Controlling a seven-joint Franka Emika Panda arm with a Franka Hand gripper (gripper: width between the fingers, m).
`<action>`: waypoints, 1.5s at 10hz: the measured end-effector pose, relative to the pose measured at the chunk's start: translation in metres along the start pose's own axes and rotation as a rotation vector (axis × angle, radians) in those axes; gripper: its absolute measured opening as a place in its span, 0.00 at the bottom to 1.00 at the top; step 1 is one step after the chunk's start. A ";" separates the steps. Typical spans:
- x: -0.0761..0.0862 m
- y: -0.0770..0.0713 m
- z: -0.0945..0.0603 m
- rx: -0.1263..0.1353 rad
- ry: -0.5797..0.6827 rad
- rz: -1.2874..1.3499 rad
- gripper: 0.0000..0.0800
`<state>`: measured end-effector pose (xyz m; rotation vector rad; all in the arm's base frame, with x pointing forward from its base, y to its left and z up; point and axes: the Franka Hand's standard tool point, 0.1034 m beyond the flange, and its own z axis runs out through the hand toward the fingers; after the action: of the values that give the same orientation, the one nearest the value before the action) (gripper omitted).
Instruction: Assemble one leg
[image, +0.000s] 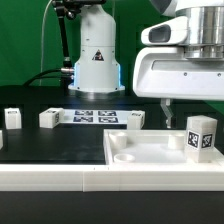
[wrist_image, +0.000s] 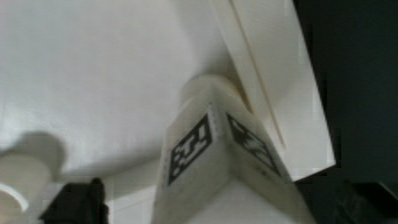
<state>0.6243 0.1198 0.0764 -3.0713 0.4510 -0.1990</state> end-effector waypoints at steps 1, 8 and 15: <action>0.000 -0.001 0.000 0.001 0.001 -0.080 0.81; 0.000 -0.001 0.000 -0.002 0.002 -0.452 0.66; 0.001 0.000 -0.001 0.003 0.001 -0.152 0.36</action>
Offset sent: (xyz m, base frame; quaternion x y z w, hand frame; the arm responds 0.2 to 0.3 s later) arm -0.0032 0.0166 0.0020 0.0395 -0.0146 -0.1628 0.9858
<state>0.6252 0.1191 0.0772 -3.1033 0.2166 -0.2042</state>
